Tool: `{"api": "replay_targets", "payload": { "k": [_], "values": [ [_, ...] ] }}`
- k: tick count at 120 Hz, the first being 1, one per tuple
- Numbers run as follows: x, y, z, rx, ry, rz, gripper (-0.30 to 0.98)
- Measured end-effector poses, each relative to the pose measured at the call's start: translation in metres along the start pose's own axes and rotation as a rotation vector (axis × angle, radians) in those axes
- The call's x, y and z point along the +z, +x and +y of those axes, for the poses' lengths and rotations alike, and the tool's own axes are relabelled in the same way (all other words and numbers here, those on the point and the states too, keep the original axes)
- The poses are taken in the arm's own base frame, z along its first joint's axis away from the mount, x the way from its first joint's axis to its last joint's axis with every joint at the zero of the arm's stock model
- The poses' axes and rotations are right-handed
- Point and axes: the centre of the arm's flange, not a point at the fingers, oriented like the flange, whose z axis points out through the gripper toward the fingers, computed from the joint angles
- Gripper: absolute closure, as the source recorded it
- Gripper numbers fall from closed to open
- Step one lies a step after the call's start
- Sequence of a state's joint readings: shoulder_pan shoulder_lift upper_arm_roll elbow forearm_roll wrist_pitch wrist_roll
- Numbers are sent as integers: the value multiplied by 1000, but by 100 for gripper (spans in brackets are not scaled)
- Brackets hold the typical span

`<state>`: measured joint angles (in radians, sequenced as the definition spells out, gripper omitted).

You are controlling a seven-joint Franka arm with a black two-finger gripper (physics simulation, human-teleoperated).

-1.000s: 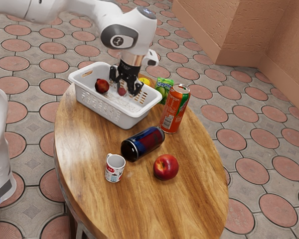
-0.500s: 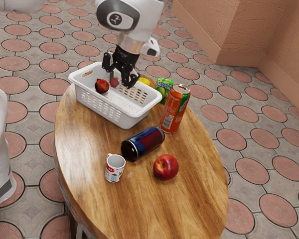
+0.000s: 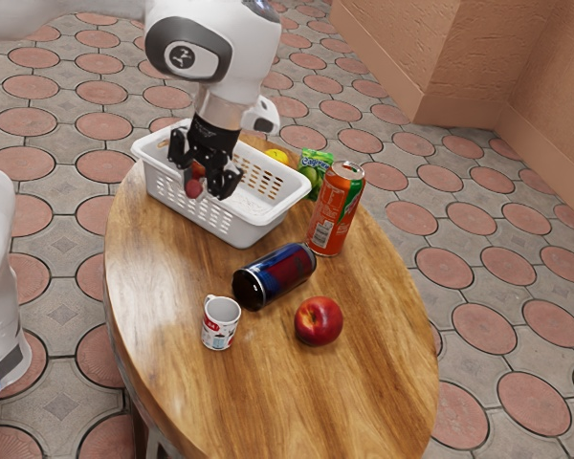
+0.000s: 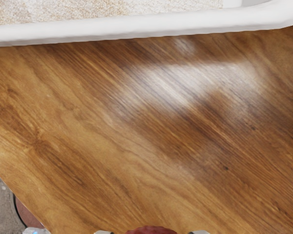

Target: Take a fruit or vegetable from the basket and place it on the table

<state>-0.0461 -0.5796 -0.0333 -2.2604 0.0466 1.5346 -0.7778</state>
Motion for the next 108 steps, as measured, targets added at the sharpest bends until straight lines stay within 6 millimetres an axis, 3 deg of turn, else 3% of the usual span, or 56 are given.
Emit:
{"api": "replay_targets", "payload": {
  "k": [23,56,83,100,108],
  "values": [
    [36,1,7,-8,-4,-32,55],
    [63,2,12,-20,-22,-38,54],
    [97,0,15,-30,-32,-55,54],
    [102,2,19,-38,-61,-47,54],
    [102,3,20,-41,-73,-42,48]
  ]
}}
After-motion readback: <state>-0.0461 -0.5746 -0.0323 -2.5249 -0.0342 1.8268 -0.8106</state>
